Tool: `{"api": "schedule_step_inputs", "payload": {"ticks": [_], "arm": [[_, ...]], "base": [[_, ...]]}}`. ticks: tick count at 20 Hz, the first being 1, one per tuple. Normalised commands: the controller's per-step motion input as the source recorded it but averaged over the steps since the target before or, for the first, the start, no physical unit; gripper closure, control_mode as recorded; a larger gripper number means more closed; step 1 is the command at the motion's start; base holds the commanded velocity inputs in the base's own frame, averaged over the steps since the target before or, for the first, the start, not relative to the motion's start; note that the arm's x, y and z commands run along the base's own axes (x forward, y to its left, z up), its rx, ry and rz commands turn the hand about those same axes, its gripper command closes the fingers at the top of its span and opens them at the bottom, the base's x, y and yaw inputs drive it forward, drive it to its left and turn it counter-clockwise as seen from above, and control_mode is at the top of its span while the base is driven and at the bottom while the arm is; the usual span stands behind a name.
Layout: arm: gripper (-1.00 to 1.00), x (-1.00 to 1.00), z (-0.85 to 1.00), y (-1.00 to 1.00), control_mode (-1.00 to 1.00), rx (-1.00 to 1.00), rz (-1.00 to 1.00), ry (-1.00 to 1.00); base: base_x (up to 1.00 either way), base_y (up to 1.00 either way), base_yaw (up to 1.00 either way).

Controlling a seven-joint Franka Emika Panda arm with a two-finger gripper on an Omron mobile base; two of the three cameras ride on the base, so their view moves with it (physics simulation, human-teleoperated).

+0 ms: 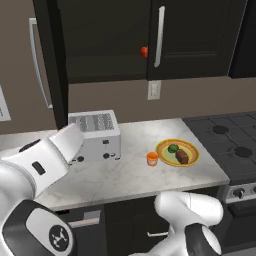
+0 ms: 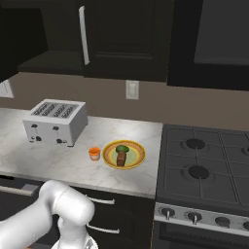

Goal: Pick the avocado and bread from the counter and place them on the plate. Then pick the jam from the cabinet and place it next to the plate. Lastly close the cabinet door.

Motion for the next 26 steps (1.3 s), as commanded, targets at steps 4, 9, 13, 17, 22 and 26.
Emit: {"api": "schedule_step_inputs", "payload": {"ticks": [4, 9, 13, 17, 22, 26], "arm": [[-1.00, 0.46, -0.40, 0.12, -1.00, 0.00, 0.00, -0.13], [-1.00, 0.49, -0.29, 0.14, -1.00, 0.00, 0.00, -0.13], [-1.00, 0.45, -0.01, 0.29, -1.00, 0.00, 0.00, -0.14], [-1.00, 0.49, -0.01, 0.38, -1.00, 0.00, 0.00, -0.09], [-1.00, 0.69, -0.20, 0.45, -1.00, 0.00, 0.00, 0.00], [-1.00, 0.61, -0.14, 0.55, -1.00, 0.00, -0.01, 0.00]], "base": [[0.00, 0.00, 0.00], [0.00, 0.00, 0.00], [0.00, 0.00, 0.00], [0.00, 0.00, 0.00], [0.00, 0.00, 0.00], [0.00, 0.00, 0.00]]}}
